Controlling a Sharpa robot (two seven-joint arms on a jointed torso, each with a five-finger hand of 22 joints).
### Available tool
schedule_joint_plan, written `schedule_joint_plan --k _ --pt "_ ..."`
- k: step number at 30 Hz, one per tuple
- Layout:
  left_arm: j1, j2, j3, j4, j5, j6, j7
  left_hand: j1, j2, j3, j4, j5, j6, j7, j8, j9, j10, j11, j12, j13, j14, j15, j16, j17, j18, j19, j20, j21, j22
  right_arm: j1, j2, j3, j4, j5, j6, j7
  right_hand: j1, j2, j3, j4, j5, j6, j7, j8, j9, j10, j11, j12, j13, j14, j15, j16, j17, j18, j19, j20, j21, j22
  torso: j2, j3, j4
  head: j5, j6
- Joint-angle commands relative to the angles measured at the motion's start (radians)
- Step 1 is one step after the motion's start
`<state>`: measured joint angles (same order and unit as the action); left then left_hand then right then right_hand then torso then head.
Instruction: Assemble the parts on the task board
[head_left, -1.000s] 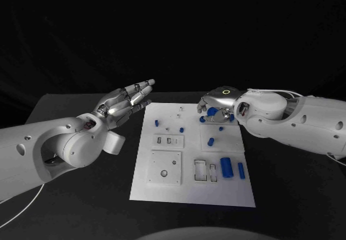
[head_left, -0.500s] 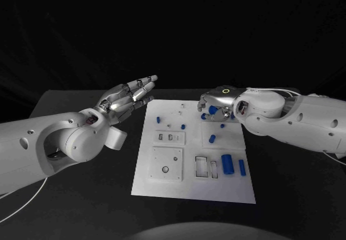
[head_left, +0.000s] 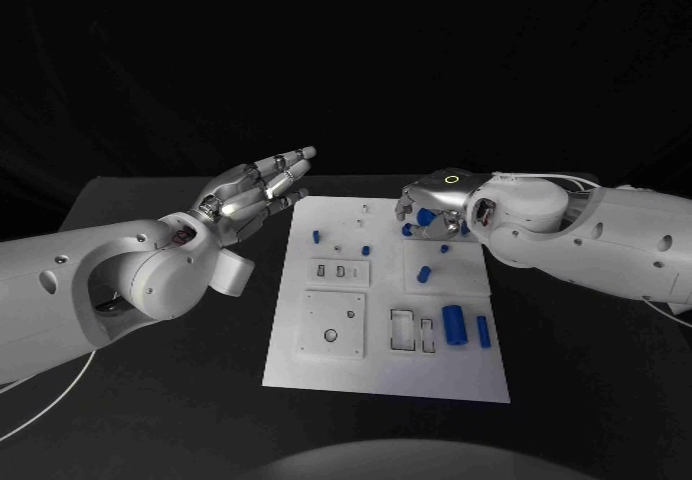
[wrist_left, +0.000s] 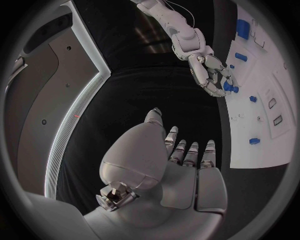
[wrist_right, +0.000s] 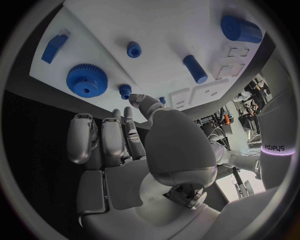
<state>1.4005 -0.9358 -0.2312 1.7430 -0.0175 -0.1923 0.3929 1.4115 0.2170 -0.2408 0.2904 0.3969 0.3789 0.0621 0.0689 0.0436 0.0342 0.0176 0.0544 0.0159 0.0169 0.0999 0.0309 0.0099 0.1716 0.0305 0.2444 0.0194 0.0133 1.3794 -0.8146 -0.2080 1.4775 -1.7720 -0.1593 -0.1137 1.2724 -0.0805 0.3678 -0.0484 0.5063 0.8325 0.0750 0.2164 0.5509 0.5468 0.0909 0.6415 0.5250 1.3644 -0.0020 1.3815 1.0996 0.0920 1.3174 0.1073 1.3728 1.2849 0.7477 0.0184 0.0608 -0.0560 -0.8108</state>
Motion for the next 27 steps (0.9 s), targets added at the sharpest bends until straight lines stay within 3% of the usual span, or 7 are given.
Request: schedule_joint_plan --k 1,9,18,27 --pt "0.001 0.002 0.001 0.001 -0.006 0.020 0.002 0.010 0.001 -0.002 -0.001 0.004 0.008 0.002 0.006 0.002 0.000 0.009 0.007 0.002 -0.002 0.007 0.005 0.001 0.010 0.000 0.010 0.005 0.002 -0.001 0.003 0.000 -0.005 -0.005 0.021 0.006 -0.010 0.003 0.009 0.000 0.006 -0.003 0.010 0.003 0.003 0.007 -0.004 0.007 0.002 -0.003 -0.001 0.007 0.004 -0.015 0.011 0.001 0.007 0.007 -0.001 -0.0008 0.0002 0.000 -0.003" --pt "0.001 0.003 0.001 -0.001 -0.006 0.024 -0.002 0.011 0.002 -0.002 -0.001 0.004 0.009 0.004 0.007 0.002 0.000 0.010 0.008 0.002 -0.001 0.007 0.006 0.001 0.010 0.001 0.012 0.006 0.002 -0.008 0.013 0.000 -0.020 -0.002 0.023 0.009 -0.017 0.003 0.027 -0.001 0.004 -0.005 0.025 -0.007 0.006 0.032 -0.018 -0.004 -0.007 0.008 -0.011 0.014 0.015 -0.020 0.028 -0.006 0.023 0.031 -0.003 -0.0010 0.0005 0.001 -0.012" --pt "0.001 0.003 0.001 -0.002 -0.006 0.027 -0.007 0.012 0.002 -0.002 -0.001 0.005 0.011 0.005 0.008 0.002 0.001 0.012 0.009 0.002 -0.001 0.008 0.006 0.001 0.010 0.002 0.014 0.007 0.002 -0.015 0.023 0.000 -0.039 0.002 0.023 0.013 -0.027 -0.003 0.037 0.002 -0.017 -0.009 0.029 -0.023 -0.003 0.042 -0.019 -0.021 -0.019 0.009 -0.014 0.014 0.012 -0.020 0.029 -0.011 0.024 0.037 -0.004 -0.0018 -0.0005 0.002 -0.015" --pt "0.001 0.005 0.001 -0.004 -0.006 0.028 -0.011 0.013 0.002 -0.002 -0.001 0.006 0.010 0.007 0.008 0.002 0.001 0.014 0.010 0.002 0.000 0.009 0.008 0.002 0.010 0.003 0.016 0.008 0.003 -0.022 0.031 0.000 -0.056 0.004 0.021 0.018 -0.023 0.001 0.050 -0.003 -0.013 0.011 0.029 -0.020 -0.001 0.073 -0.022 -0.025 -0.026 0.010 -0.016 0.013 0.011 -0.021 0.032 -0.013 0.027 0.043 -0.005 -0.0017 -0.0006 0.002 -0.018"
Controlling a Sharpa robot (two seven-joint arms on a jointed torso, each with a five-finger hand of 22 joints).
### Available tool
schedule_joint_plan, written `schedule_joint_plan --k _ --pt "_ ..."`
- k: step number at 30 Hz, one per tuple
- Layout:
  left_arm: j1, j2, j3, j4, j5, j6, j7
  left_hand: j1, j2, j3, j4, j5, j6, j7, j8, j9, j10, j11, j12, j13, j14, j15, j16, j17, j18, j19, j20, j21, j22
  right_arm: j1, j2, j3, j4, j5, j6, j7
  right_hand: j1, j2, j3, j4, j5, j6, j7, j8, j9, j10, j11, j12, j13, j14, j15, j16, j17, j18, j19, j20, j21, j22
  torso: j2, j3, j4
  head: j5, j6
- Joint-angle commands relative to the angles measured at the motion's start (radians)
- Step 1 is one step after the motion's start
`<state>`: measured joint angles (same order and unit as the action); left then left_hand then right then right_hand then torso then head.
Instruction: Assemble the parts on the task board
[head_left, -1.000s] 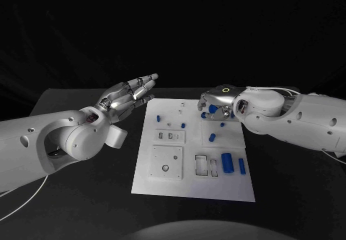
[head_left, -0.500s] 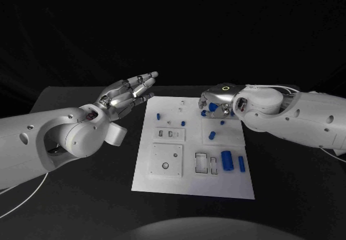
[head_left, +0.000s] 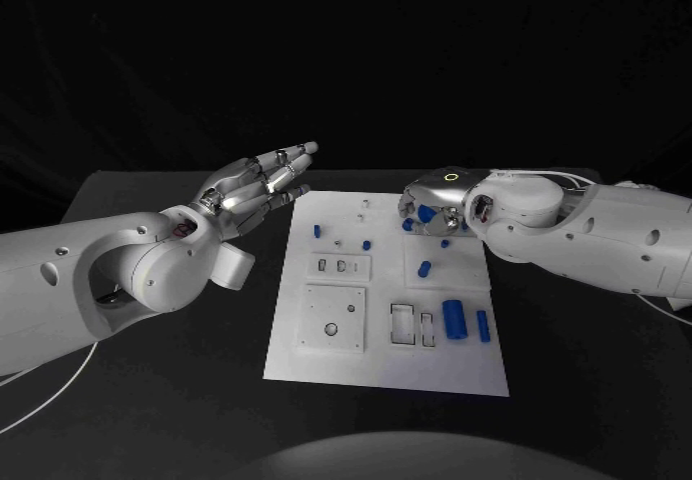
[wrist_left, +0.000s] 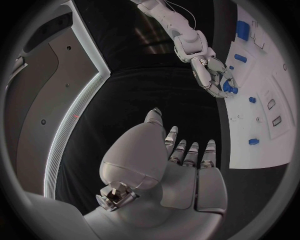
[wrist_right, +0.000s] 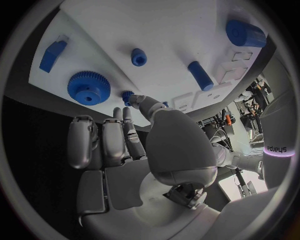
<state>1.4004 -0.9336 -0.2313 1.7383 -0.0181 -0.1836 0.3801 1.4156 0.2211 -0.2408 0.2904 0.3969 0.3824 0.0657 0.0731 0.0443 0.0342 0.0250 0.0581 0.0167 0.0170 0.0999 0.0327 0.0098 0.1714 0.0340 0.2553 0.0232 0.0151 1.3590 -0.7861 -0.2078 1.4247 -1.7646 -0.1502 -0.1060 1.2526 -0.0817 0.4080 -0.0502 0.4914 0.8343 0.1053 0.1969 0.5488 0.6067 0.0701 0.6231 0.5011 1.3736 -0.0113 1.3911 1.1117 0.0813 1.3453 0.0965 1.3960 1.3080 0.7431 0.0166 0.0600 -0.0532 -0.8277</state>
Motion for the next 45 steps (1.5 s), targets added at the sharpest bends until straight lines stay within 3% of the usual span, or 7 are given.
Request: schedule_joint_plan --k 1,11,18,29,35,45 --pt "0.001 0.002 0.001 0.000 -0.005 0.020 0.001 0.009 -0.002 -0.002 -0.001 0.006 0.007 0.004 0.004 0.001 0.001 0.007 0.006 0.001 0.000 0.009 0.006 0.002 0.010 0.000 0.005 0.004 0.001 -0.002 0.003 0.000 -0.005 -0.003 0.012 0.011 -0.001 0.002 0.012 -0.002 0.006 0.012 -0.001 0.001 0.002 0.020 -0.002 -0.008 -0.004 0.001 -0.008 0.004 -0.001 -0.011 0.005 -0.002 0.004 0.022 -0.001 0.0000 0.0000 -0.001 -0.002" --pt "0.000 0.005 0.001 -0.005 -0.005 0.021 -0.005 0.012 0.000 -0.001 -0.001 0.009 0.007 0.005 0.005 0.001 0.002 0.008 0.008 0.002 0.001 0.012 0.007 0.002 0.010 0.001 0.008 0.005 0.001 -0.005 0.010 0.000 -0.017 0.008 -0.003 0.030 0.002 0.011 0.022 -0.008 0.013 0.049 -0.012 0.019 0.023 0.082 -0.015 -0.021 -0.021 0.002 -0.017 0.001 -0.007 -0.013 0.010 -0.010 0.009 0.034 -0.002 -0.0005 -0.0011 -0.002 -0.008" --pt "0.000 0.007 0.001 -0.009 -0.005 0.024 -0.012 0.014 0.001 -0.001 -0.002 0.010 0.007 0.006 0.006 0.001 0.002 0.010 0.009 0.002 0.001 0.014 0.009 0.002 0.010 0.002 0.010 0.005 0.002 -0.009 0.017 0.000 -0.026 0.017 -0.001 0.035 -0.001 0.010 0.019 -0.007 -0.007 0.048 -0.014 0.018 0.029 0.095 -0.017 -0.030 -0.028 -0.001 -0.020 -0.003 -0.015 -0.012 0.008 -0.013 0.006 0.033 -0.003 -0.0007 -0.0002 -0.004 -0.012" --pt "0.000 0.008 0.000 -0.013 -0.005 0.027 -0.025 0.021 0.002 0.001 -0.003 0.015 0.017 0.011 0.010 0.002 0.003 0.015 0.011 0.002 0.003 0.018 0.011 0.003 0.010 0.004 0.014 0.007 0.002 -0.018 0.027 0.000 -0.044 0.026 0.005 0.033 -0.005 0.005 0.020 -0.005 -0.071 -0.002 -0.010 -0.024 0.014 0.098 -0.008 -0.061 -0.043 -0.007 -0.014 -0.012 -0.032 -0.010 0.000 -0.011 -0.004 0.029 -0.004 -0.0008 0.0005 -0.002 -0.016" --pt "0.000 0.008 0.000 -0.015 -0.005 0.028 -0.031 0.024 0.002 0.002 -0.003 0.016 0.021 0.013 0.011 0.003 0.003 0.017 0.012 0.002 0.003 0.019 0.012 0.003 0.010 0.004 0.015 0.007 0.002 -0.020 0.028 0.000 -0.046 0.028 0.006 0.033 -0.006 -0.003 0.025 -0.003 -0.098 -0.033 -0.024 -0.061 -0.013 0.070 0.009 -0.095 -0.056 -0.014 -0.002 -0.019 -0.045 -0.008 -0.008 -0.001 -0.015 0.024 -0.004 -0.0005 -0.0002 -0.002 -0.017" --pt "0.000 0.008 0.000 -0.017 -0.005 0.027 -0.034 0.027 0.002 0.002 -0.003 0.018 0.026 0.017 0.014 0.004 0.004 0.021 0.014 0.002 0.004 0.020 0.013 0.003 0.010 0.005 0.017 0.008 0.003 -0.021 0.029 0.000 -0.044 0.033 0.001 0.036 0.002 0.006 0.025 -0.005 -0.084 0.017 -0.020 -0.040 -0.006 0.070 0.000 -0.106 -0.061 -0.014 -0.005 -0.018 -0.044 -0.007 -0.007 0.000 -0.017 0.027 -0.004 -0.0007 -0.0002 -0.002 -0.019"
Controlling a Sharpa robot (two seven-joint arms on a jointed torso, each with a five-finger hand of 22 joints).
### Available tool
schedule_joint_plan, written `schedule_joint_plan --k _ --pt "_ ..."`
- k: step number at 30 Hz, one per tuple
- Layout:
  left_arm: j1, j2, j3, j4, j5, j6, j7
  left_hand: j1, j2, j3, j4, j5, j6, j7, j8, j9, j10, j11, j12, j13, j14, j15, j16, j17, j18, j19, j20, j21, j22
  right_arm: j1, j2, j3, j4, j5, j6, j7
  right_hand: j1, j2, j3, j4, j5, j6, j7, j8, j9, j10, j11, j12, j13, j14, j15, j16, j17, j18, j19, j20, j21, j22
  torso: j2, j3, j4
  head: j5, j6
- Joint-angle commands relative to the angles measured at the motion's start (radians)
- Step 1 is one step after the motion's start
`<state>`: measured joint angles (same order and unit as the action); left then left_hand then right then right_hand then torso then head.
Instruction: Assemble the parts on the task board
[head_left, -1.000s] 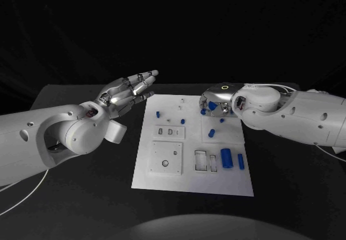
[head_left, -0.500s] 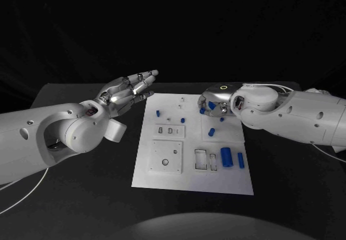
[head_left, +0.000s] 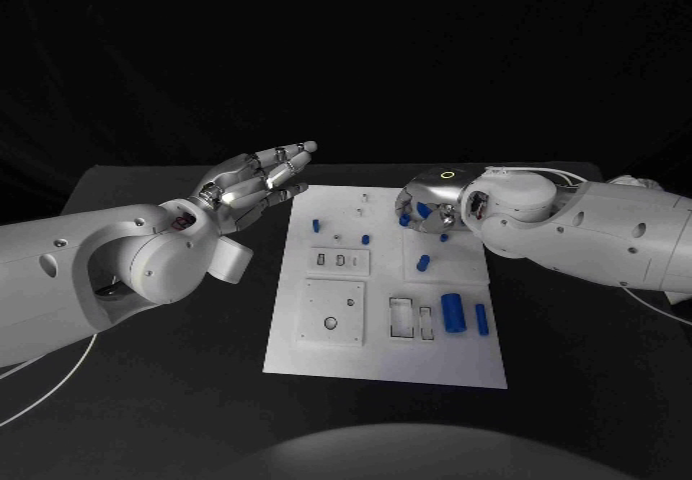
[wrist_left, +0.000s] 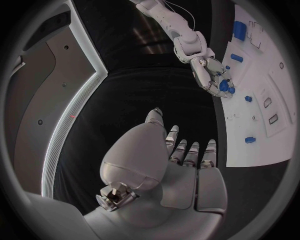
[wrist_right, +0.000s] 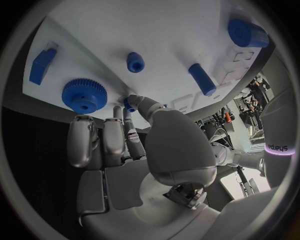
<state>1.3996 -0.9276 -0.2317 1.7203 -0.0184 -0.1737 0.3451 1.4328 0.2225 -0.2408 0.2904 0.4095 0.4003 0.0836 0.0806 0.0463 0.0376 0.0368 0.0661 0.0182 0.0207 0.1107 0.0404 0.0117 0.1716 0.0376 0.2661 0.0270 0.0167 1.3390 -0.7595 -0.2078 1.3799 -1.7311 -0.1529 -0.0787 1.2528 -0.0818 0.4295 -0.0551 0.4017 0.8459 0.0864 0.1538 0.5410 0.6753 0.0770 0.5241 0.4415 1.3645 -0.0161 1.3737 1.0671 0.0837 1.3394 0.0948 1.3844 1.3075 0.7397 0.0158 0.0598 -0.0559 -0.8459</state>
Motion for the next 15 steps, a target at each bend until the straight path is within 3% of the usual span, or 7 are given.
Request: schedule_joint_plan --k 1,7,15 --pt "0.000 0.002 0.001 0.000 -0.005 0.017 0.000 0.010 0.001 0.002 -0.003 0.006 0.009 -0.001 0.007 0.002 0.000 0.009 0.006 0.001 0.000 0.009 0.006 0.001 0.009 0.002 0.006 0.004 0.001 -0.001 0.002 0.000 0.001 0.002 0.001 0.009 0.002 0.005 0.003 0.000 0.005 0.005 -0.002 0.003 0.002 0.002 -0.006 -0.007 -0.002 -0.005 0.000 -0.001 0.001 -0.010 -0.002 0.002 -0.006 0.028 0.000 0.0001 -0.0001 0.000 -0.001" --pt "0.000 0.002 0.001 -0.002 -0.005 0.018 -0.003 0.011 0.001 0.002 -0.003 0.006 0.011 0.000 0.007 0.002 0.001 0.011 0.007 0.001 0.000 0.010 0.006 0.001 0.009 0.002 0.007 0.005 0.001 -0.001 0.002 0.000 0.002 0.010 -0.009 0.012 -0.004 0.004 -0.008 0.004 -0.028 -0.010 -0.011 -0.006 0.003 -0.003 0.000 -0.013 -0.003 -0.007 0.003 -0.003 -0.004 -0.009 -0.004 0.003 -0.010 0.026 0.000 0.0001 -0.0001 0.000 -0.004" --pt "0.000 0.002 0.001 -0.004 -0.005 0.020 -0.008 0.012 0.001 0.002 -0.003 0.006 0.014 0.002 0.009 0.002 0.002 0.013 0.009 0.001 0.000 0.010 0.007 0.002 0.009 0.002 0.008 0.005 0.001 -0.001 0.006 0.000 0.001 0.028 -0.009 0.016 0.002 0.019 -0.017 0.009 -0.063 0.011 -0.004 0.004 0.012 0.006 -0.005 -0.008 0.001 -0.009 0.002 -0.003 -0.006 -0.009 -0.005 0.004 -0.014 0.028 0.000 -0.0003 0.0000 0.000 -0.009"
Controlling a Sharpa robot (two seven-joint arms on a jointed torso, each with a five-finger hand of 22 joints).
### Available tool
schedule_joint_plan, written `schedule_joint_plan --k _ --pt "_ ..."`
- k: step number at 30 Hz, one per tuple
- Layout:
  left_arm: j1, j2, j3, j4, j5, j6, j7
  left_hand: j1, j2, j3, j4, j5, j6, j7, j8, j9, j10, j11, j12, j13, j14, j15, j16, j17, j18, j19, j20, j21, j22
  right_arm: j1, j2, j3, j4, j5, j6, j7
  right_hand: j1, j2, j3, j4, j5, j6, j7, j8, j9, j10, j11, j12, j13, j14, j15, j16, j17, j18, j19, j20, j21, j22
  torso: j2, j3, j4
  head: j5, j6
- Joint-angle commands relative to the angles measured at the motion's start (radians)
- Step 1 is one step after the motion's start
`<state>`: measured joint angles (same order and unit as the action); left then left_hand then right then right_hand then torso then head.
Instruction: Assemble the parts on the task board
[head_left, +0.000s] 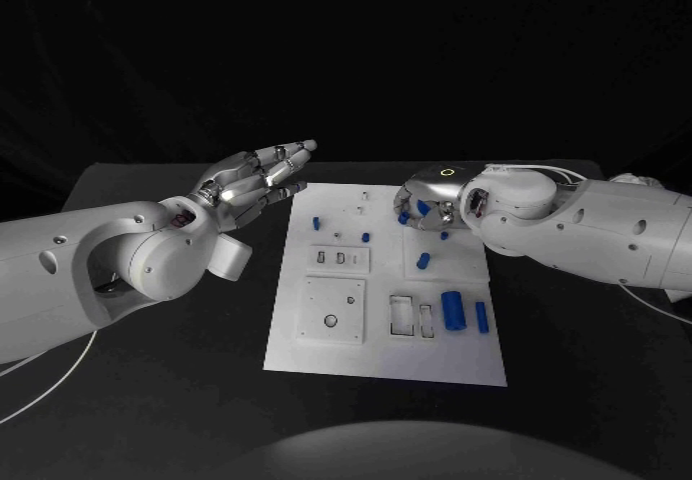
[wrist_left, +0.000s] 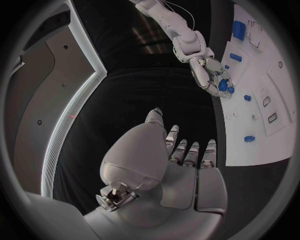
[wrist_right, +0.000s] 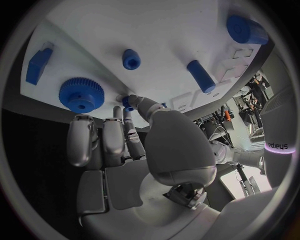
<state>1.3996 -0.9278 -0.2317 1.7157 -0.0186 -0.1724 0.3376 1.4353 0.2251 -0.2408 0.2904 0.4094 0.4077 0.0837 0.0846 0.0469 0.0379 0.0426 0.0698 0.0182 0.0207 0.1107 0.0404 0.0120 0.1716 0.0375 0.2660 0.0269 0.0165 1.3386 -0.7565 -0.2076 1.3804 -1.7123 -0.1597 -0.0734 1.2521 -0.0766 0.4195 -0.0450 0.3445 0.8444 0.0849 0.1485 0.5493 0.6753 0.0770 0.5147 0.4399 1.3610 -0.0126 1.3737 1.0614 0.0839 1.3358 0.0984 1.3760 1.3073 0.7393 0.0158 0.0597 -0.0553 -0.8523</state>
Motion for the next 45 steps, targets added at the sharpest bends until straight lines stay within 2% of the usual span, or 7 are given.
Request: schedule_joint_plan --k 1,8,12,16,25,35,45 --pt "0.000 0.002 0.001 0.001 -0.004 0.019 0.000 0.010 -0.002 0.002 -0.003 0.006 0.007 0.003 0.005 0.002 0.002 0.008 0.005 0.002 0.001 0.010 0.007 0.001 0.009 0.002 0.008 0.005 0.001 -0.001 0.003 0.000 0.000 0.010 -0.002 0.011 0.004 0.016 -0.008 -0.001 -0.006 0.018 -0.003 0.013 0.006 0.011 -0.006 0.004 0.004 -0.006 -0.002 -0.003 0.000 -0.009 -0.001 0.000 -0.006 0.029 0.000 -0.0003 0.0001 -0.001 -0.003" --pt "0.000 0.002 0.001 0.000 -0.004 0.020 -0.005 0.011 -0.001 0.003 -0.003 0.007 0.008 0.004 0.006 0.002 0.002 0.010 0.006 0.002 0.001 0.011 0.009 0.002 0.009 0.003 0.008 0.005 0.002 -0.001 0.004 0.000 0.000 0.015 -0.013 0.015 0.013 0.028 -0.023 0.000 -0.012 0.063 -0.007 0.045 0.035 0.044 -0.019 0.025 0.014 -0.003 -0.011 -0.001 0.003 -0.010 0.004 -0.007 -0.005 0.035 0.000 -0.0003 0.0006 0.001 -0.007" --pt "0.000 0.002 0.001 -0.002 -0.004 0.020 -0.008 0.011 -0.001 0.003 -0.003 0.007 0.008 0.004 0.006 0.002 0.002 0.010 0.006 0.002 0.001 0.011 0.009 0.002 0.009 0.003 0.008 0.005 0.002 -0.001 0.004 0.000 0.001 0.017 -0.024 0.013 0.016 0.044 -0.043 0.004 -0.013 0.113 -0.020 0.094 0.083 0.069 -0.026 0.037 0.021 0.001 -0.018 0.001 0.006 -0.011 0.009 -0.014 -0.003 0.042 0.000 -0.0004 0.0007 0.003 -0.010" --pt "0.000 0.003 0.001 -0.004 -0.004 0.021 -0.012 0.013 -0.001 0.003 -0.003 0.008 0.008 0.005 0.007 0.002 0.003 0.011 0.008 0.002 0.002 0.012 0.010 0.002 0.009 0.003 0.009 0.006 0.002 -0.001 0.004 0.000 0.002 0.018 -0.032 0.012 0.028 0.057 -0.053 -0.001 -0.012 0.118 -0.015 0.118 0.123 0.107 -0.035 0.050 0.024 0.002 -0.025 -0.002 0.001 -0.011 0.012 -0.020 -0.003 0.045 0.000 -0.0006 0.0006 0.004 -0.013" --pt "-0.002 0.002 0.000 -0.007 -0.004 0.025 -0.019 0.015 -0.001 0.004 -0.004 0.009 0.010 0.006 0.008 0.002 0.004 0.012 0.009 0.002 0.002 0.013 0.010 0.002 0.009 0.003 0.010 0.006 0.002 -0.001 0.010 0.000 -0.004 0.019 -0.052 0.017 0.055 0.066 -0.054 -0.018 0.008 0.115 0.002 0.134 0.165 0.174 -0.040 0.063 0.025 0.001 -0.031 -0.012 -0.015 -0.011 0.015 -0.028 -0.007 0.048 -0.005 -0.0014 -0.0015 0.019 -0.015" --pt "-0.003 -0.001 0.000 -0.008 -0.004 0.023 -0.024 0.021 0.000 0.005 -0.005 0.012 0.014 0.010 0.011 0.003 0.008 0.016 0.015 0.004 0.004 0.015 0.014 0.003 0.009 0.005 0.011 0.007 0.002 0.009 0.015 0.003 0.005 0.032 -0.075 0.013 0.058 0.064 -0.053 -0.021 0.013 0.121 0.003 0.139 0.180 0.203 -0.042 0.059 0.019 0.001 -0.033 -0.019 -0.027 -0.011 0.015 -0.030 -0.011 0.048 -0.001 -0.0017 0.0088 0.016 -0.003" --pt "-0.003 -0.002 0.000 -0.005 -0.004 0.018 -0.031 0.025 0.000 0.006 -0.005 0.012 0.017 0.013 0.014 0.003 0.011 0.020 0.020 0.004 0.007 0.019 0.019 0.004 0.010 0.006 0.013 0.008 0.003 0.040 0.091 0.011 -0.075 0.090 -0.061 0.003 0.058 0.061 -0.053 -0.021 0.010 0.118 0.004 0.137 0.182 0.209 -0.041 0.052 0.014 0.001 -0.033 -0.022 -0.031 -0.011 0.015 -0.030 -0.012 0.047 0.000 -0.0014 0.0136 0.025 0.005"
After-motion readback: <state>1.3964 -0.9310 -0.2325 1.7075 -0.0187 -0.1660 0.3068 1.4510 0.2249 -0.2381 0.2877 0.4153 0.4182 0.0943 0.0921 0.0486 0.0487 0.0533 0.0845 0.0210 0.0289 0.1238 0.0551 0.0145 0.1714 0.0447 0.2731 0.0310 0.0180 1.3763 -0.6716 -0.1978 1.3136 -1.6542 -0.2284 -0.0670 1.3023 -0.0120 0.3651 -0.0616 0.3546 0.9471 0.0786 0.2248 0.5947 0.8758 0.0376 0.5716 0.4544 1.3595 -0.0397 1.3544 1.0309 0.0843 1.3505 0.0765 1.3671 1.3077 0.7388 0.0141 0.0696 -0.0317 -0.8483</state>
